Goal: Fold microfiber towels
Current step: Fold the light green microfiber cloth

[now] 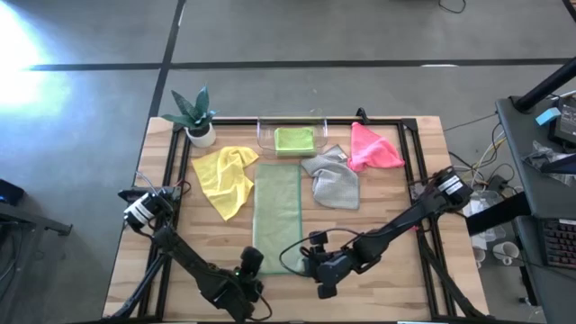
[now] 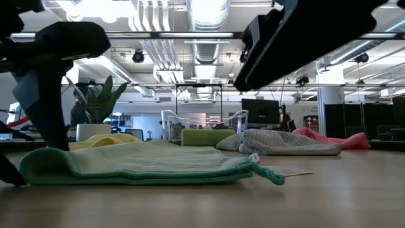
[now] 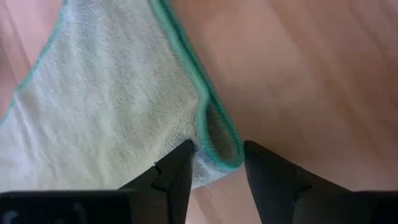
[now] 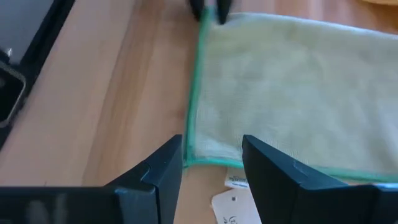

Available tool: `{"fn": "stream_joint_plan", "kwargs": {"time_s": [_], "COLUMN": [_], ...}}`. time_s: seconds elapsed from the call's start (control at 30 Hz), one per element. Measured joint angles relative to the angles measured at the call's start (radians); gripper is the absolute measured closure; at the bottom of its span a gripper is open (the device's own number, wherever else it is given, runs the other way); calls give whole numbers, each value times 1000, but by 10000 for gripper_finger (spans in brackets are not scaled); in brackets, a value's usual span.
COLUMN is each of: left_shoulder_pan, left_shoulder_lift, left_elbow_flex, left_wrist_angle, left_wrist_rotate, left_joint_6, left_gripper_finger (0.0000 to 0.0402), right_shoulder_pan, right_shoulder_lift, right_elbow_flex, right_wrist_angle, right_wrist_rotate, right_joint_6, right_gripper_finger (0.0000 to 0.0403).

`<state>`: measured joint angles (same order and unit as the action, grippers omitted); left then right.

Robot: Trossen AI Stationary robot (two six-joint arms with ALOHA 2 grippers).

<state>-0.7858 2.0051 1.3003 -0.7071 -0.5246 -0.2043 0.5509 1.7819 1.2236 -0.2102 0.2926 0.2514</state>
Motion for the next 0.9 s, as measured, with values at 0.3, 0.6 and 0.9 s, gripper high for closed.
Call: {"fn": "stream_joint_plan", "kwargs": {"time_s": [0.3, 0.6, 0.9], "left_shoulder_pan": [54, 81, 85], "left_shoulder_lift": [1, 2, -17], "left_elbow_flex": [-1, -4, 3], "left_wrist_angle": [1, 34, 53], "left_wrist_rotate": [11, 41, 65], "left_joint_6": [-142, -277, -439], "left_gripper_finger": [280, 394, 399], "right_shoulder_pan": [-5, -26, -28], "right_shoulder_lift": [61, 100, 105], "right_elbow_flex": [0, 0, 0], "right_wrist_angle": [33, 35, 36], "right_wrist_rotate": [-33, -31, -65], "right_joint_6": [-44, -47, -88], "right_gripper_finger": [254, 258, 259]}}
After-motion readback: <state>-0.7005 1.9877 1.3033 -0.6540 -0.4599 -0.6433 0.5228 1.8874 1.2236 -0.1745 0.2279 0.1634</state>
